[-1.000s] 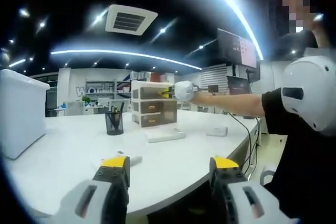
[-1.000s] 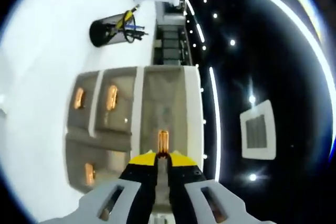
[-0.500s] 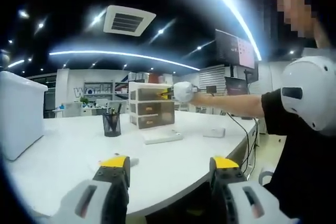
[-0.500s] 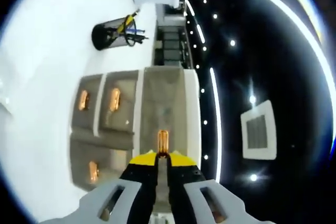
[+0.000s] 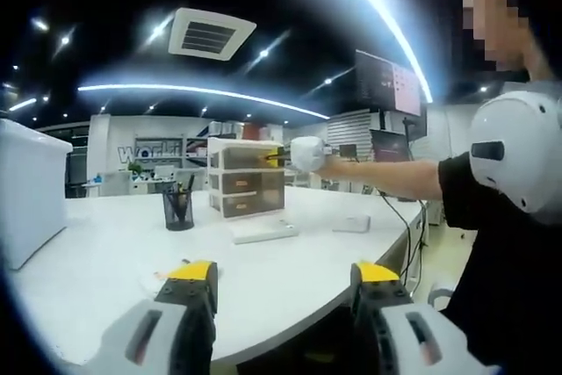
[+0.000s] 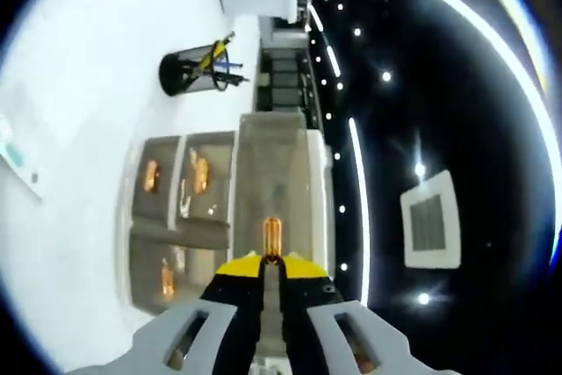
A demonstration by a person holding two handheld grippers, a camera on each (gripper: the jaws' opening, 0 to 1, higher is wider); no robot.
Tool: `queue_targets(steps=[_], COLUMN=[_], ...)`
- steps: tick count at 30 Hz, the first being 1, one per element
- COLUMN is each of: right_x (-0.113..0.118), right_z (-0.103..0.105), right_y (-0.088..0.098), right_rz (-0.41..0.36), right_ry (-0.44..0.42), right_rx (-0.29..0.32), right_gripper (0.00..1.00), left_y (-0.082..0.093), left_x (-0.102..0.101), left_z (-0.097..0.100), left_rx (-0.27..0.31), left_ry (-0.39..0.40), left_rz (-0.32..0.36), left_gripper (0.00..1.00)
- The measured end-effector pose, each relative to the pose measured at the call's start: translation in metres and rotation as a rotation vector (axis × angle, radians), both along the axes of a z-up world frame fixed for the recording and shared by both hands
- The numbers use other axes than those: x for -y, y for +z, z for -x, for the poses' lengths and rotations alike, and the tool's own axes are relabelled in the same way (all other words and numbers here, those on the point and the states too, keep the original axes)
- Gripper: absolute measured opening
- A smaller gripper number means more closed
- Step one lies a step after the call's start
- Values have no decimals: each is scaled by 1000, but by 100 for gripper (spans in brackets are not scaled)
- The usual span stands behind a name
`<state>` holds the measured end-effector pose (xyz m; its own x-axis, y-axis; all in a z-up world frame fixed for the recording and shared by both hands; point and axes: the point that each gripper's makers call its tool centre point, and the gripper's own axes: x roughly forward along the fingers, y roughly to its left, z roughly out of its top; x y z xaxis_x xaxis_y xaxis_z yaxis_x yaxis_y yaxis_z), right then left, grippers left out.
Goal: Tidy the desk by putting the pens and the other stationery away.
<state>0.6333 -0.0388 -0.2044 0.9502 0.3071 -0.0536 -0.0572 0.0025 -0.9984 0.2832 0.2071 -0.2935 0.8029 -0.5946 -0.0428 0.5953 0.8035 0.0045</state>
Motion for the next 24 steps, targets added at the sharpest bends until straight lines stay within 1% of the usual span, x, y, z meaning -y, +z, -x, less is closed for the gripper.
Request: queue_targets(steps=[19,24], right_x=[5,5], right_z=[17,25], right_y=[1,2], right_rz=[-9,-5], right_ry=[22,29], right_rx=[9,13], right_gripper=[5,5], left_y=[9,10], left_x=[12,16], left_z=[6,7], left_rx=[20,21], left_ry=[-25,-34], left_rz=[-10,-11], left_gripper=[61,61])
